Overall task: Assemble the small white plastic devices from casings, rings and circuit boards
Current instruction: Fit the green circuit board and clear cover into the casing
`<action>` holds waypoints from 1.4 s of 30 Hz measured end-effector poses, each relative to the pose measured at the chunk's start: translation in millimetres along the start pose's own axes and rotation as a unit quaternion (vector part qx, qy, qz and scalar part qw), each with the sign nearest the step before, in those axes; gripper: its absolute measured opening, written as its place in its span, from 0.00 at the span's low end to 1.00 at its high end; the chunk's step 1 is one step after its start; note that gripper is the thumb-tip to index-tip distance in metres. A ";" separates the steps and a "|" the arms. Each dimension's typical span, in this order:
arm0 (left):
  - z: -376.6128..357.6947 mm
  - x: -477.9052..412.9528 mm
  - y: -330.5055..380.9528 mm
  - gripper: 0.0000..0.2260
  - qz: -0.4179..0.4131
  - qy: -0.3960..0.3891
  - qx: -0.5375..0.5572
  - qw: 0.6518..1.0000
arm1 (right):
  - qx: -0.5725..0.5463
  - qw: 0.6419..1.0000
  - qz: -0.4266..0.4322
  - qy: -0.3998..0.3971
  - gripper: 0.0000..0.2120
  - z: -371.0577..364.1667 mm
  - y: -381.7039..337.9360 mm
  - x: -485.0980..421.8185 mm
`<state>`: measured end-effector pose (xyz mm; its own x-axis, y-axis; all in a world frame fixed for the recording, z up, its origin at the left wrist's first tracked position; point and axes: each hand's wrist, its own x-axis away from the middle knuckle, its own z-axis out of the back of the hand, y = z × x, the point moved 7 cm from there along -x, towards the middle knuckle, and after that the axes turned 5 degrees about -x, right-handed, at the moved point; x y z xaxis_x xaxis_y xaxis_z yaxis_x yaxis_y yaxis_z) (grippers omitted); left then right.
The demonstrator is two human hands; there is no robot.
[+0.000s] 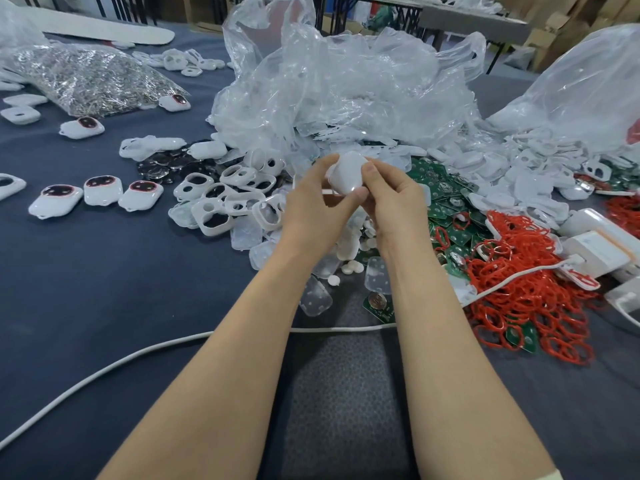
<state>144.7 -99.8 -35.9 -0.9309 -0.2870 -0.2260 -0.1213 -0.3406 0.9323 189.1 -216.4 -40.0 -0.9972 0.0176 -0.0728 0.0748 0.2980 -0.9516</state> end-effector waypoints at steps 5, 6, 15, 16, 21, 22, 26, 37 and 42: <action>3.7 -1.1 -1.8 0.20 0.006 -0.012 0.000 1.000 | -0.021 1.000 -0.016 0.002 0.03 2.5 -1.0 -0.5; 4.5 -1.8 -2.2 0.20 0.005 -0.020 0.010 1.000 | -0.012 1.000 -0.020 -0.011 0.02 2.3 -1.2 -1.1; 1.3 -2.2 -0.9 0.19 -0.014 -0.064 0.018 0.998 | -0.038 0.995 -0.044 -0.082 0.05 -2.0 -1.2 0.8; 2.3 -2.8 -2.4 0.18 -0.002 -0.053 0.025 0.998 | -0.063 0.994 -0.049 -0.076 0.04 -1.4 -0.5 0.6; 1.4 -3.0 -1.9 0.06 0.003 -0.041 0.047 0.998 | -0.105 0.991 -0.059 -0.050 0.03 -0.1 2.6 0.3; 2.9 -4.1 -2.1 0.08 0.002 -0.029 0.040 0.999 | -0.100 0.992 -0.061 -0.047 0.03 0.0 2.9 0.0; 6.4 -6.2 -3.1 0.13 0.001 -0.004 0.013 1.000 | -0.088 0.992 -0.070 -0.059 0.03 -2.0 6.0 1.2; 7.8 -8.9 -9.0 0.06 -0.004 0.006 -0.039 0.999 | 0.061 0.992 -0.036 -0.100 0.06 -4.3 2.3 3.6; 9.5 -12.1 -8.2 0.09 -0.019 0.014 -0.116 0.993 | 0.246 0.958 0.094 -0.117 0.07 -7.2 -14.2 4.9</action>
<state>153.7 -85.0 -38.1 -0.9165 -0.2942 -0.2710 -0.0707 -0.5477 0.8337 183.1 -213.6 -24.7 -0.9421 -0.2039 -0.2661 0.3027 -0.1761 -0.9367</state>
